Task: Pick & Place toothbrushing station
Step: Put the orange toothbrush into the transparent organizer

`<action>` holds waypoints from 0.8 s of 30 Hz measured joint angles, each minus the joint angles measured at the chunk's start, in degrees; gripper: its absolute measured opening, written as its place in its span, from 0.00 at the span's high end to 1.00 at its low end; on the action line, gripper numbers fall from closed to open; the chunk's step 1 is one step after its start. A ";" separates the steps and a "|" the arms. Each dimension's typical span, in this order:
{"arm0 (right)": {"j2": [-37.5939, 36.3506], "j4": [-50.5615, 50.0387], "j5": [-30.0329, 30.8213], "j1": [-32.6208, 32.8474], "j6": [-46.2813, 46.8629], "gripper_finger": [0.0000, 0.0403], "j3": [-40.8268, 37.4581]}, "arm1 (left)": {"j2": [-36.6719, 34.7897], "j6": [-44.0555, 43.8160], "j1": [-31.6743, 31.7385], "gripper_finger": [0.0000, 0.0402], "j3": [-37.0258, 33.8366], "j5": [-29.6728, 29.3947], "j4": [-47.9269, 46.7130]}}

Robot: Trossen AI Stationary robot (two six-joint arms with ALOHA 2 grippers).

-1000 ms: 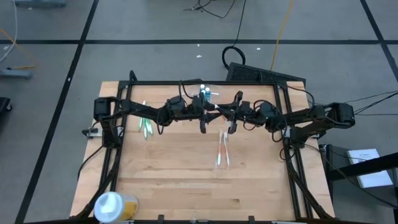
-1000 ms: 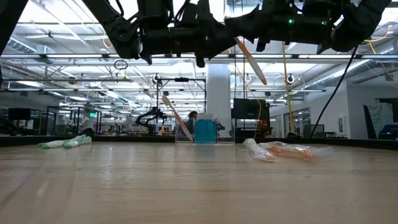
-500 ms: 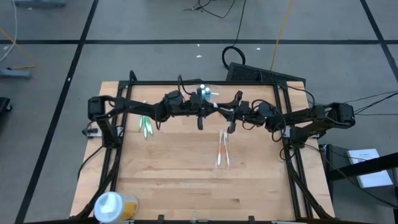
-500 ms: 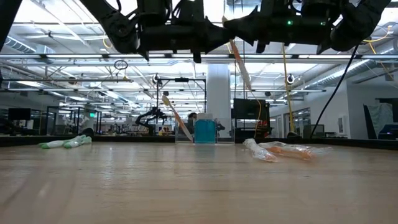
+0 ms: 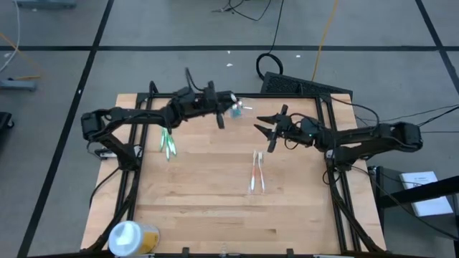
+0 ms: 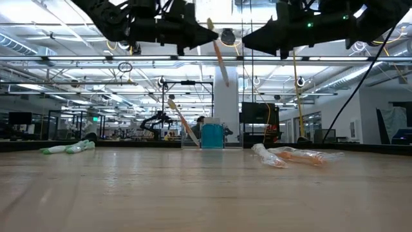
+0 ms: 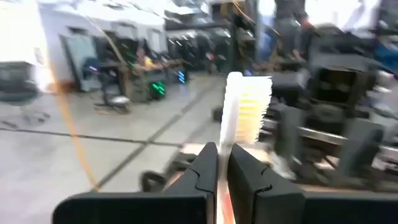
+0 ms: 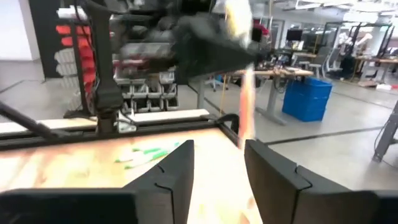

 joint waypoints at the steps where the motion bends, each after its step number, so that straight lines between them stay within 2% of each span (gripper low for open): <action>1: -0.72 -0.55 -0.02 0.00 0.17 0.66 0.00 | -0.20 -0.61 1.15 0.97 -0.97 -0.08 1.59; 9: -1.75 -2.93 0.07 -0.09 -0.13 0.66 0.04 | -0.51 -3.93 8.79 0.96 -8.52 -5.15 10.10; 20: -1.71 -4.29 0.15 -1.20 0.28 0.67 0.04 | -0.70 -4.86 12.01 0.96 -9.58 -5.94 9.81; 24: -1.73 -5.95 0.17 -1.22 0.16 0.66 0.07 | -5.74 -3.50 11.70 0.96 -9.65 -4.74 2.53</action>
